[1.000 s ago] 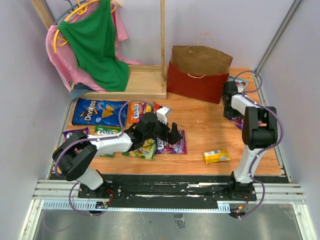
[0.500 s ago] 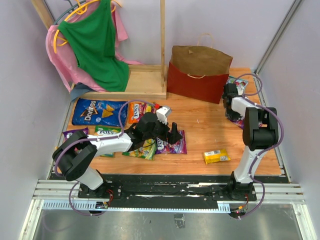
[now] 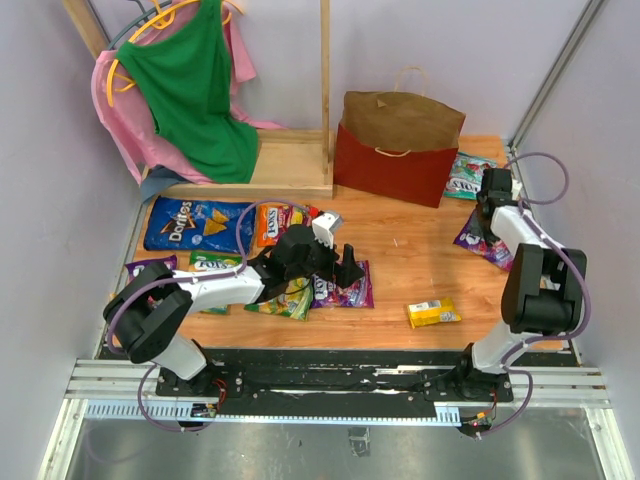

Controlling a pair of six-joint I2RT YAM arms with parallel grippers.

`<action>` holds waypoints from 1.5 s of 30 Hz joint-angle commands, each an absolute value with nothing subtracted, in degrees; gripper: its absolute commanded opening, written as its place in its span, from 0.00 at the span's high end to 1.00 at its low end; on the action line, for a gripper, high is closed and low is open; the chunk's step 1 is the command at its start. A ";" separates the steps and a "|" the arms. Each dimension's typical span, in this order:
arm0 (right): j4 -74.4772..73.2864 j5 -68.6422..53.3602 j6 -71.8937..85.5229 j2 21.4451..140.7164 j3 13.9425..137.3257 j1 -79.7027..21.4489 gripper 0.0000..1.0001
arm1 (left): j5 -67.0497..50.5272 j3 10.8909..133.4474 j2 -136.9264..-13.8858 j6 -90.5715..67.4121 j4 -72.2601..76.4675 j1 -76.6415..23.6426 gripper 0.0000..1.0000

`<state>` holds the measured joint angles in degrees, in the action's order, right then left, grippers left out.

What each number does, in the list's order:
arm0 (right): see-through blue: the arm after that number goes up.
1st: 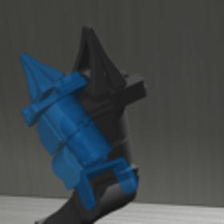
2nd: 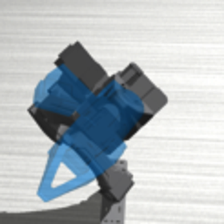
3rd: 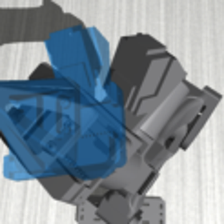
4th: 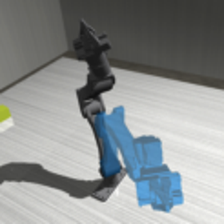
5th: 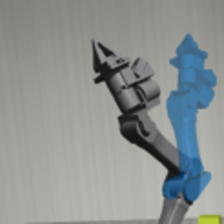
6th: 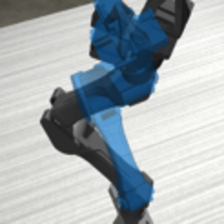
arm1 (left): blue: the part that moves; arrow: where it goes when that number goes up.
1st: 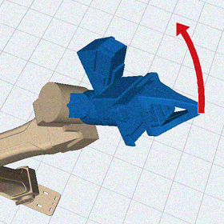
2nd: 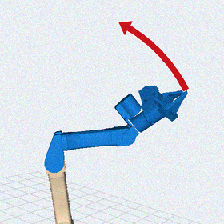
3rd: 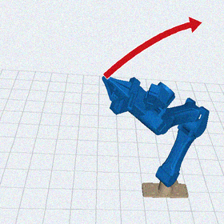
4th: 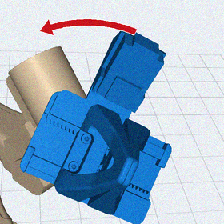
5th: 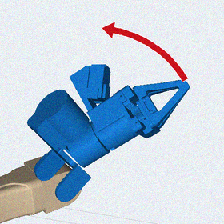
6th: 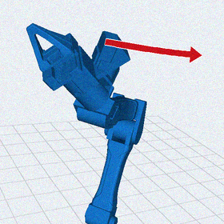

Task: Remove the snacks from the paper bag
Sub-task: Move the snack to the center of the board.

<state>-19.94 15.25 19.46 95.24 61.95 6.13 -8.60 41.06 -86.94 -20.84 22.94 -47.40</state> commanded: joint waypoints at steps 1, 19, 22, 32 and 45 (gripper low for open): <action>-19.22 11.69 25.88 92.42 61.61 10.47 0.69 | -7.69 40.93 -84.87 -19.92 23.47 -47.81 0.00; -16.40 7.80 31.64 100.97 60.01 16.16 0.18 | -4.95 38.98 -81.35 -19.75 23.42 -47.73 0.01; -15.15 3.76 31.76 101.07 58.83 15.43 0.22 | -4.68 39.04 -81.55 -19.61 23.44 -47.81 0.00; -14.37 -4.80 32.61 101.24 58.08 8.39 0.25 | -4.18 39.08 -81.85 -19.51 23.82 -47.79 0.00; -10.65 -7.83 41.80 103.88 54.76 -5.34 0.25 | -2.07 38.37 -80.10 -19.07 22.69 -47.78 0.00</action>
